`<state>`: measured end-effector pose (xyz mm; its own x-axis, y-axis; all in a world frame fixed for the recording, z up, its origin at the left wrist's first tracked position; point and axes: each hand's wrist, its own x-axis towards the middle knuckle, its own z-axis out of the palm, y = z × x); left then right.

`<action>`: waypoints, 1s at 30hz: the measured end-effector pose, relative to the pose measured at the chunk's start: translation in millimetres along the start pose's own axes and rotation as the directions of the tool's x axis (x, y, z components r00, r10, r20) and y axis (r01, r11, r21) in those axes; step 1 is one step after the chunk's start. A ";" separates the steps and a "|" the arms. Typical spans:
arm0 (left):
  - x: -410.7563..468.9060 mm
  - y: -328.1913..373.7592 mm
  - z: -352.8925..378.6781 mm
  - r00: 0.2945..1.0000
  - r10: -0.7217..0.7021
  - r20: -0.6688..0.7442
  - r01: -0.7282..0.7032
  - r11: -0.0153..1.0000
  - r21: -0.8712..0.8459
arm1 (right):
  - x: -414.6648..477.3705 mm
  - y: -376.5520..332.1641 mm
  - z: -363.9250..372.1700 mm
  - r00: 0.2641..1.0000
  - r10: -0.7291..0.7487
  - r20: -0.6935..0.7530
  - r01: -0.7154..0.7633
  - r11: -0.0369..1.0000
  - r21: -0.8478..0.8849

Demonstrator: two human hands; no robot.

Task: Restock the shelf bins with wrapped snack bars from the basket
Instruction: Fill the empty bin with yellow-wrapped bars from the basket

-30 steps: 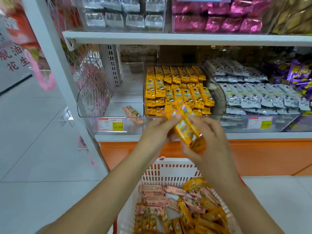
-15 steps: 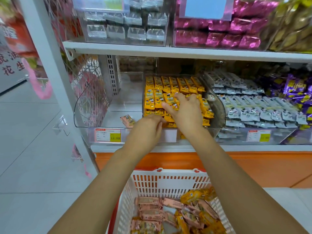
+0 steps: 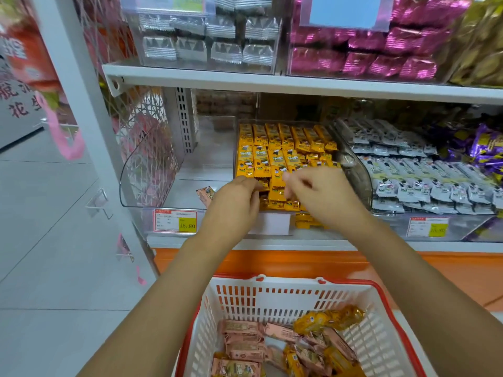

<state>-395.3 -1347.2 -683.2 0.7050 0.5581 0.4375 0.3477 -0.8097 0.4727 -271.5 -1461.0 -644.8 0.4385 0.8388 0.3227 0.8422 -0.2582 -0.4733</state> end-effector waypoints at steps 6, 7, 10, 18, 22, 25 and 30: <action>-3.9 0.8 8.7 0.975 0.056 0.213 -0.086 0.987 0.135 | -0.3 10.0 13.5 0.958 -0.028 0.284 0.049 0.997 -0.064; -4.1 0.2 9.9 0.975 0.051 0.214 -0.083 0.987 0.140 | 2.6 10.7 13.6 0.957 -0.038 0.287 0.052 0.998 -0.041; -1.5 0.2 9.8 0.980 0.021 0.198 -0.048 0.990 0.136 | 10.6 13.9 16.0 0.953 -0.063 0.298 0.070 0.997 -0.013; -0.6 -1.1 10.7 0.992 0.023 0.120 -0.032 0.997 0.070 | 21.8 17.5 19.8 0.956 -0.069 0.285 0.096 0.992 -0.082; -10.8 -3.5 12.1 0.985 0.162 -0.055 -0.162 0.987 0.003 | 16.5 18.6 21.6 0.958 -0.075 0.275 0.109 0.988 -0.109; -23.7 -2.2 7.1 0.956 0.264 -0.131 -0.266 0.964 0.001 | 2.6 12.0 16.7 0.969 -0.159 0.191 0.183 0.977 -0.112; -60.4 -5.4 12.8 0.956 0.221 0.191 -0.243 0.965 0.099 | -52.4 12.5 24.2 0.988 -0.145 0.045 0.144 0.989 0.012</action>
<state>-431.8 -1378.8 -722.0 0.8693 0.3198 0.3769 0.2252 -0.9350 0.2741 -291.5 -1496.6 -687.5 0.2975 0.8879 0.3509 0.8930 -0.1287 -0.4313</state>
